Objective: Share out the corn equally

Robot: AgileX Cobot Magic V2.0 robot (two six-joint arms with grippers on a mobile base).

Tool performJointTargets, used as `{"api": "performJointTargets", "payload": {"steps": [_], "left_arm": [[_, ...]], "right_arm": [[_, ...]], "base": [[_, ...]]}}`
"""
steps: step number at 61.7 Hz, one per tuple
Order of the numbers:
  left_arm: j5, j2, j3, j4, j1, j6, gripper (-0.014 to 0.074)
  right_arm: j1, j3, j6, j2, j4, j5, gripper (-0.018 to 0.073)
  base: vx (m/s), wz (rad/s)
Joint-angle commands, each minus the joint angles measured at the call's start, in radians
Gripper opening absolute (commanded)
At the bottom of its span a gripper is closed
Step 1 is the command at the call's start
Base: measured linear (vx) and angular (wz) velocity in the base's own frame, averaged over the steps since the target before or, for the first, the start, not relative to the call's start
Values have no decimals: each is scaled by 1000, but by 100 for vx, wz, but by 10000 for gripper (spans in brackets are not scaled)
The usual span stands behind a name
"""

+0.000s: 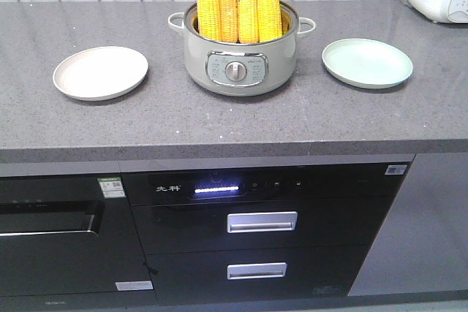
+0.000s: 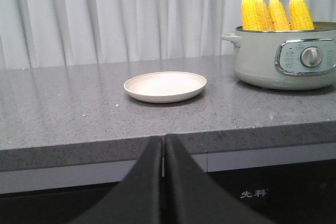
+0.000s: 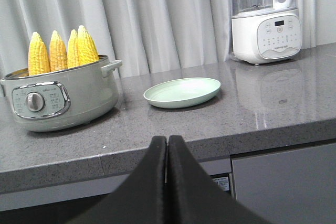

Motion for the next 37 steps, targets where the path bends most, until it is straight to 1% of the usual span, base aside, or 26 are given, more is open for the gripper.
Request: {"api": "performJointTargets", "payload": {"steps": [1,37], "left_arm": [[-76,-16,3,-2,1,-11,-6],[-76,-16,3,-2,1,-11,-6]], "right_arm": [[-6,7,-4,-7,-4,-68,-4],[-6,7,-4,-7,-4,-68,-4]], "base": [[8,0],[7,0]]}}
